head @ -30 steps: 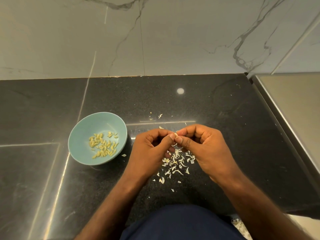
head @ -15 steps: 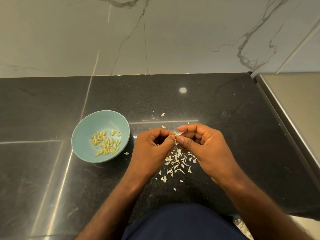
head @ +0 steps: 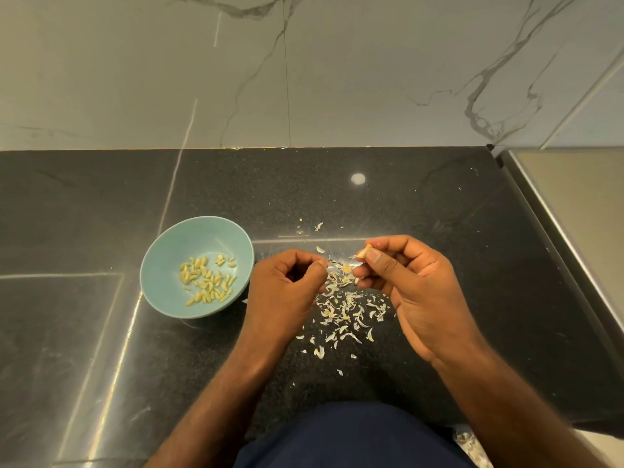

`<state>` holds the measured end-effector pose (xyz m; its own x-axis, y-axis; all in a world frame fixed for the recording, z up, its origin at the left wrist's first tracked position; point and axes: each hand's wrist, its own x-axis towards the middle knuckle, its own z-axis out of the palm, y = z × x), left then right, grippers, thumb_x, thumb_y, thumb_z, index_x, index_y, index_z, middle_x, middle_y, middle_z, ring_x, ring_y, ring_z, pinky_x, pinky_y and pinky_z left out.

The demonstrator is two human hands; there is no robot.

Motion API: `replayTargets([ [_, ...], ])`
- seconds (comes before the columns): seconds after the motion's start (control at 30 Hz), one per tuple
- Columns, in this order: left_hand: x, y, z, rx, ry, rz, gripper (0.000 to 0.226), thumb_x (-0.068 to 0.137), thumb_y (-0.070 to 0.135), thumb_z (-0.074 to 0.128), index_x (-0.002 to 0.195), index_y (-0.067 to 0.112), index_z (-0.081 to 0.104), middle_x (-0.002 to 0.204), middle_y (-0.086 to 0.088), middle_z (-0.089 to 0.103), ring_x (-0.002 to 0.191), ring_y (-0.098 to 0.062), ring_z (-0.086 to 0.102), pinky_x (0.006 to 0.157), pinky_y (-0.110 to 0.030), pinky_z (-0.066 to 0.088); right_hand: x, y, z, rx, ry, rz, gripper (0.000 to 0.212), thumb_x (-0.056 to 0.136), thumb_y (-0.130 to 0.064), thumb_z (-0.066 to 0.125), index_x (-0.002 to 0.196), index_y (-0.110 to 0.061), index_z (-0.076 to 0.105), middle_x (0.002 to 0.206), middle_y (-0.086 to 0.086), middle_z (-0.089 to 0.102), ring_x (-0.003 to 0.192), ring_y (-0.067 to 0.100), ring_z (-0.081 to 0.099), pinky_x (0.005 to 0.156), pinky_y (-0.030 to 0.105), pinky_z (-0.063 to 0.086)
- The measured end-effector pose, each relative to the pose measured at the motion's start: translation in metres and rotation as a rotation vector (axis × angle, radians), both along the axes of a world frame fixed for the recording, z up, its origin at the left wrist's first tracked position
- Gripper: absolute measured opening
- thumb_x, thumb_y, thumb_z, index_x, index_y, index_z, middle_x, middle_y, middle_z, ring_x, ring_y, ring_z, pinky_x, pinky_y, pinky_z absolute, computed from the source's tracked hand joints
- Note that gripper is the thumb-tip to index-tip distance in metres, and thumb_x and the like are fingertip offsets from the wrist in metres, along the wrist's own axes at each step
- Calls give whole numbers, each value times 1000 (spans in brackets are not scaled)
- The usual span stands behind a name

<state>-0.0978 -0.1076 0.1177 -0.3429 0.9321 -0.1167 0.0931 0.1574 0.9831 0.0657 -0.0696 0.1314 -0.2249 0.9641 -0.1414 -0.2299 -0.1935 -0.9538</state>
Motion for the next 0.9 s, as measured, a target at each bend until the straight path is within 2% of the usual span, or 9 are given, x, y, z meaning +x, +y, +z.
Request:
replayTargets([
  [0.07, 0, -1, 3, 7, 7, -37, 8, 86, 21, 75, 80, 17, 75, 69, -1, 73, 62, -12, 69, 57, -22, 52, 1, 1, -1, -3, -21, -2, 29, 79, -15, 68, 104, -1, 69, 90, 14, 72, 79, 22, 69, 72, 30, 58],
  [0.13, 1, -2, 4, 2, 29, -58, 16, 83, 27, 77, 80, 12, 76, 68, -2, 74, 60, -13, 70, 54, -21, 52, 0, 0, -4, 8, -57, -6, 27, 79, -16, 69, 103, -4, 71, 86, 12, 73, 79, 23, 69, 73, 31, 58],
  [0.23, 2, -2, 3, 0, -14, -56, 10, 87, 18, 74, 96, 15, 75, 78, -1, 75, 66, -14, 72, 54, -22, 53, -2, -2, -6, 22, -86, -8, 24, 78, -17, 71, 99, -6, 73, 80, 10, 73, 76, 22, 68, 71, 29, 57],
  [0.3, 3, -3, 3, 15, -76, -88, 22, 91, 12, 70, 112, 18, 70, 87, -1, 76, 75, -15, 73, 58, -22, 55, -2, -3, -6, 21, -107, -3, 17, 82, -12, 70, 98, -5, 72, 80, 11, 74, 75, 21, 70, 69, 28, 58],
  [0.33, 5, -3, 5, 24, -93, -118, 23, 91, 11, 68, 113, 19, 70, 90, 0, 76, 78, -13, 73, 59, -21, 56, -2, -4, -6, 25, -125, 1, 13, 85, -8, 69, 97, -5, 72, 81, 12, 75, 75, 21, 71, 68, 28, 58],
  [0.43, 9, -4, 9, 58, -76, -193, 16, 88, 14, 70, 102, 23, 73, 90, 5, 77, 82, -8, 73, 66, -20, 56, -2, -5, -5, 62, -201, 13, 10, 89, -4, 67, 96, -7, 73, 82, 12, 76, 77, 24, 73, 71, 33, 60],
  [0.53, 8, -3, 6, 71, -14, -185, 12, 89, 13, 70, 98, 19, 76, 86, 5, 77, 80, -9, 73, 72, -23, 58, -2, -6, -2, 127, -297, 29, 11, 89, -6, 69, 96, -13, 75, 83, 8, 76, 78, 24, 74, 74, 34, 61],
  [0.73, 6, -4, 4, 60, 73, -193, 11, 90, 16, 71, 95, 24, 75, 79, 9, 75, 72, -8, 71, 69, -23, 58, 0, -9, 4, 277, -522, 49, 15, 88, -11, 72, 90, -26, 75, 79, -13, 74, 72, 7, 71, 66, 18, 56],
  [0.9, 6, -5, 3, 64, 85, -196, 10, 88, 16, 73, 96, 20, 77, 75, 5, 75, 68, -10, 71, 68, -24, 59, -2, -10, 4, 326, -585, 21, 15, 87, -11, 73, 84, -25, 74, 74, -11, 73, 60, 4, 66, 54, 13, 50],
])
